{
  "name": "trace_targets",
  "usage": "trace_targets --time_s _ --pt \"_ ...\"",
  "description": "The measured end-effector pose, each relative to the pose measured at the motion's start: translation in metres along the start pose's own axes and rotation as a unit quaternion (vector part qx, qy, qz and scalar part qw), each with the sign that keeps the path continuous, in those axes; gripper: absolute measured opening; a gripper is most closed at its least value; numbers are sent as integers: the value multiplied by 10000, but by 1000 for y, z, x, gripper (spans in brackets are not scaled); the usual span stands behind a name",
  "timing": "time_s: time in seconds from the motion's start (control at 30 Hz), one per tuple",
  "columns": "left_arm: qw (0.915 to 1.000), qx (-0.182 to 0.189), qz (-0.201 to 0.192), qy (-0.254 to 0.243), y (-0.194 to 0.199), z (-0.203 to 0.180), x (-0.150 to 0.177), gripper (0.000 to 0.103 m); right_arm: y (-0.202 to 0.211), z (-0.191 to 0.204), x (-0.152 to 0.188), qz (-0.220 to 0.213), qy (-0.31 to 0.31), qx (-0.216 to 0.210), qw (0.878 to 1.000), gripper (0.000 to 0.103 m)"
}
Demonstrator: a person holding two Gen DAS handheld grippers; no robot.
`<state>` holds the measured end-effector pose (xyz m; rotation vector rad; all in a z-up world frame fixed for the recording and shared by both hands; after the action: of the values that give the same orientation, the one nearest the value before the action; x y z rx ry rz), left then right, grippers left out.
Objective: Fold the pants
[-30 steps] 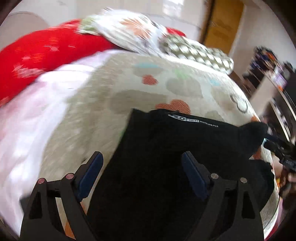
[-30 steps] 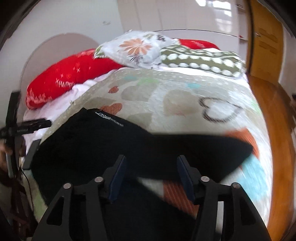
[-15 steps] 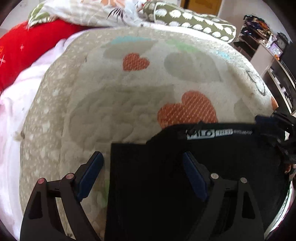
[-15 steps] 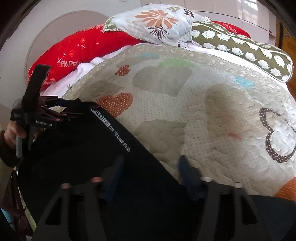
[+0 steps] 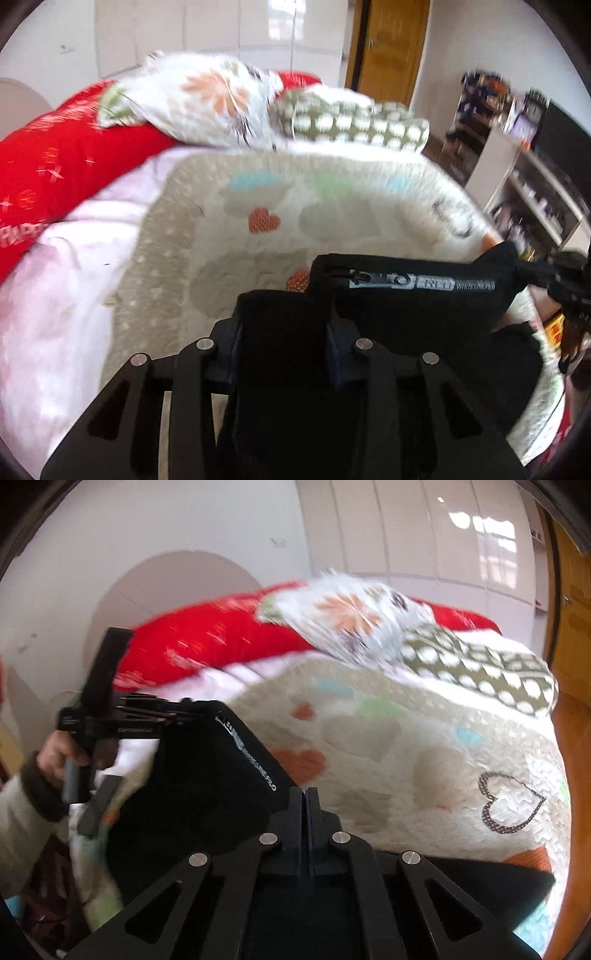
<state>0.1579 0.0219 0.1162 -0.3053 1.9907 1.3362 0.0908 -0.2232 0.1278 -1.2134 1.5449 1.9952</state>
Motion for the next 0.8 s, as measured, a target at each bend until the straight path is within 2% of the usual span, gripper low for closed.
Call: trace_targets --time_s 0.07,0.17,0.23,0.27,0.37,0.43,0.53,0.6,0.67,0.73,0.8 --pt "9996 58 -262 44 26 -6 10 33 20 18 7 -144 68 -139 9998 1" --pt "9984 58 -552 96 57 -14 36 33 35 43 31 -31 177 -339 9993 1" --pt "9978 -9 -642 134 72 -18 64 33 40 54 52 91 -15 -639 9979 1" --pt "9977 -28 -654 158 75 -20 77 34 39 62 68 241 -117 -838 9961 1" --pt "9978 -58 -563 334 77 -21 120 35 30 86 118 727 -208 -1056 9915 1" --pt "9969 -14 -365 703 66 -10 149 35 18 101 146 1048 -330 -1238 9862 1" --pt "9931 100 -230 1148 51 7 177 36 5 116 176 1291 -383 -1176 9839 2" --pt "9910 173 -328 1286 51 10 181 36 6 108 179 1288 -665 -1196 9822 3" --pt "9919 115 -379 1207 54 4 179 36 18 84 177 1283 -1033 -1058 9807 7" --pt "9938 21 -360 1055 56 0 177 37 38 51 174 1012 -1308 -675 9839 20" --pt "9939 -3 -331 1049 55 0 178 37 62 0 176 743 -1834 -134 9801 33"
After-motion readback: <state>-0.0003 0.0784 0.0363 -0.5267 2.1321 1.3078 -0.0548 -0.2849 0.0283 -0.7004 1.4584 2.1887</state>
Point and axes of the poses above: each gripper's, at about its wrist camera, not at the fingertips, and y roughly against the way its jaws point, z to its left, x to its underside, the point moved 4 cm from there along -y, roughly the way its jaws point, and after that the axes turned 10 degrees about x, right-handed, at the moved point
